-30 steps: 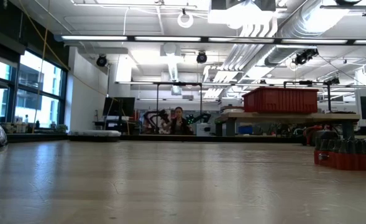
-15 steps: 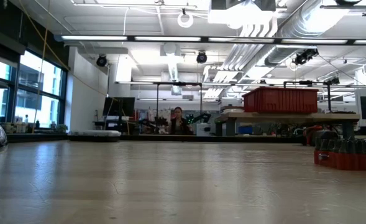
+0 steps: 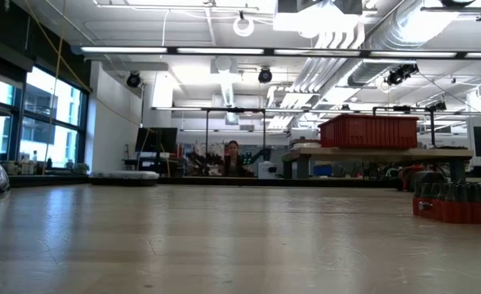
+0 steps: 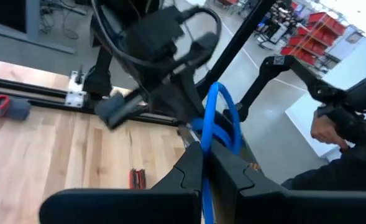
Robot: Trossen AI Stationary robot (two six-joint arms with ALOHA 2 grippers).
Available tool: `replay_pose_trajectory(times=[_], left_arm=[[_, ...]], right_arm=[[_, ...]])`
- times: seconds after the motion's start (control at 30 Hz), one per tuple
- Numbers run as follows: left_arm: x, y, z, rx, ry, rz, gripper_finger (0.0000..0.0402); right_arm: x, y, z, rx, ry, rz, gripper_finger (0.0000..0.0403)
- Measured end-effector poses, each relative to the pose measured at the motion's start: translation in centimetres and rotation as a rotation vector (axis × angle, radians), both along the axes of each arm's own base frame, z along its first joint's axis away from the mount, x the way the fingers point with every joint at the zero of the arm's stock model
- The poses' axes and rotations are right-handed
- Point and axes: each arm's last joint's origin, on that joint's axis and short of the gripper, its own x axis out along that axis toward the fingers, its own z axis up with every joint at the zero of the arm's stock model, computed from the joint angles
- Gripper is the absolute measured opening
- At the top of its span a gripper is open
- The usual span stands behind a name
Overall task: Coil cords
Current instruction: Coil the blue wire onto the spool
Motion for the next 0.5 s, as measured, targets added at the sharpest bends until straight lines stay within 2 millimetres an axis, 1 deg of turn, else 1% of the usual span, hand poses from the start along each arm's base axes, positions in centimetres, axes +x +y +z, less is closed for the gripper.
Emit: replay_pose_trajectory(times=[0.13, 0.23, 0.37, 0.5], left_arm=[[1.7, 0.6, -0.8, -0.006, 0.005, -0.014, 0.0005], [2.6, 1.0, -1.3, -0.006, 0.017, -0.028, 0.0005], [3.7, 1.2, -2.1, -0.024, 0.035, -0.054, 0.0005], [4.8, 1.3, -2.6, -0.023, 0.03, -0.064, 0.0005]], right_arm=[[0.9, 0.6, -0.2, 0.006, -0.026, 0.022, 0.0], [1.3, 1.0, -0.1, 0.016, -0.059, 0.035, 0.0], [1.2, 1.3, 0.8, 0.017, -0.158, 0.024, 0.0], [1.2, 1.1, 1.7, 0.029, -0.246, -0.004, 0.0]])
